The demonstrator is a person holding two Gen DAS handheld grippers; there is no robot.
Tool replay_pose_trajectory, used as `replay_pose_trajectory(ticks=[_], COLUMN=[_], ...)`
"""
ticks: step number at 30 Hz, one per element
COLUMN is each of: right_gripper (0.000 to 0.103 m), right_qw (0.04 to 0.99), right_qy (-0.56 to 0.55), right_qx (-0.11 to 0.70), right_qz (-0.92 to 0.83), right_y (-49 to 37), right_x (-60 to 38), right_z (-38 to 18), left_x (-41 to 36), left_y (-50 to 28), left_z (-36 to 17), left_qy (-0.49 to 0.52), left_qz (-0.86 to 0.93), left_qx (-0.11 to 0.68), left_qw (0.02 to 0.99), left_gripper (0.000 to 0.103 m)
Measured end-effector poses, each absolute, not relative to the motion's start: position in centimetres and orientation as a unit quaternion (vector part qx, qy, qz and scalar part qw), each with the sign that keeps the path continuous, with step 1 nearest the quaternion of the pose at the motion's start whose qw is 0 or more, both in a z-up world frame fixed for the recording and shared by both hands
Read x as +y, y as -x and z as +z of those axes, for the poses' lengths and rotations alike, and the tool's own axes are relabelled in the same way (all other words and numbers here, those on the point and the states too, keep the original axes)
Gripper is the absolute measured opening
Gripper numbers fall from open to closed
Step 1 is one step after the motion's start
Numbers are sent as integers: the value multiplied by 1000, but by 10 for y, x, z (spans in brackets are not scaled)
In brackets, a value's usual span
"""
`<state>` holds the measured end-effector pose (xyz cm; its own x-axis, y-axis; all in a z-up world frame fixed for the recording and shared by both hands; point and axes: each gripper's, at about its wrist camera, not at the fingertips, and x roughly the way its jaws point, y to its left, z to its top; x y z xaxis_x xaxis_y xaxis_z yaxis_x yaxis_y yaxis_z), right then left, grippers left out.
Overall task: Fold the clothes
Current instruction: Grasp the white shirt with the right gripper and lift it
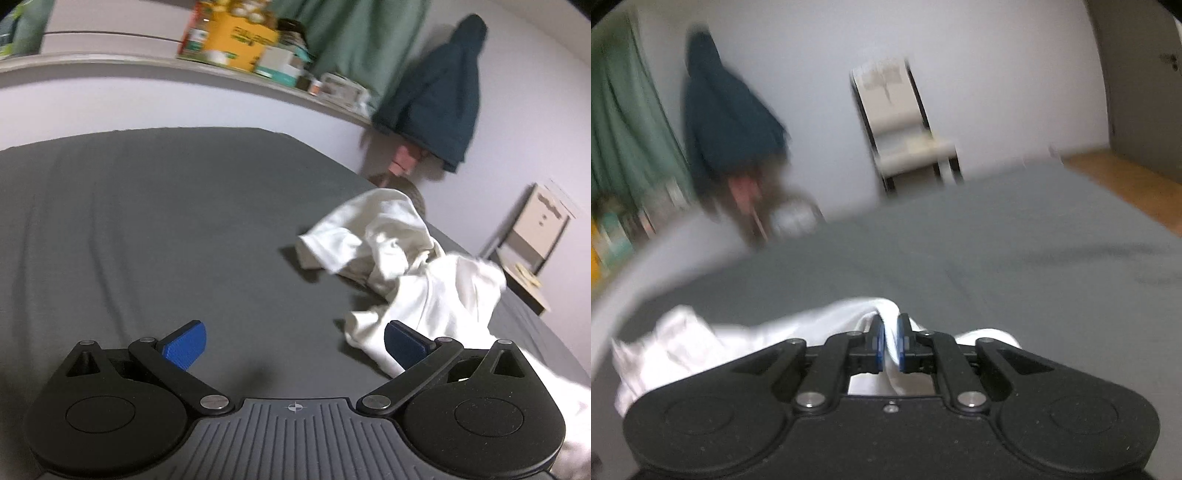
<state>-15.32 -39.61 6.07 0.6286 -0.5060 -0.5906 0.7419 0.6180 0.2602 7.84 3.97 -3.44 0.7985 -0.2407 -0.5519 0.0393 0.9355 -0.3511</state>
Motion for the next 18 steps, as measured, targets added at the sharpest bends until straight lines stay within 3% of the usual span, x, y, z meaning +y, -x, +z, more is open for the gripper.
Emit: replay_pose_trajectory(ticks=[1,2,3,5,11,18], right_gripper=[18,32,52,70,67,55], right_qw=[869,874,884,911,966,895], right_qy=[-238,-221,-193,-146,-43,280], right_qx=[252,259,254,238,247,332], right_qz=[-353,-347,-343,-303,-68,101], right_y=[152,151,148,135,28,-115], right_x=[-392,-384,-372,-344,-264,-206], right_z=[59,59,64,74,101,110], left_x=[37,34,31,26,23,30], left_y=[-79,-79,-79,-81,-67,-66], left_z=[-34,-33,-32,-31,-37,-44], left_qy=[159,155,150,142,135,137], left_qz=[-80,-81,-80,-78,-77,-68], left_qx=[310,311,312,315,316,318], left_qw=[934,934,935,935,936,936], left_gripper=[103,103,103,103,103,103])
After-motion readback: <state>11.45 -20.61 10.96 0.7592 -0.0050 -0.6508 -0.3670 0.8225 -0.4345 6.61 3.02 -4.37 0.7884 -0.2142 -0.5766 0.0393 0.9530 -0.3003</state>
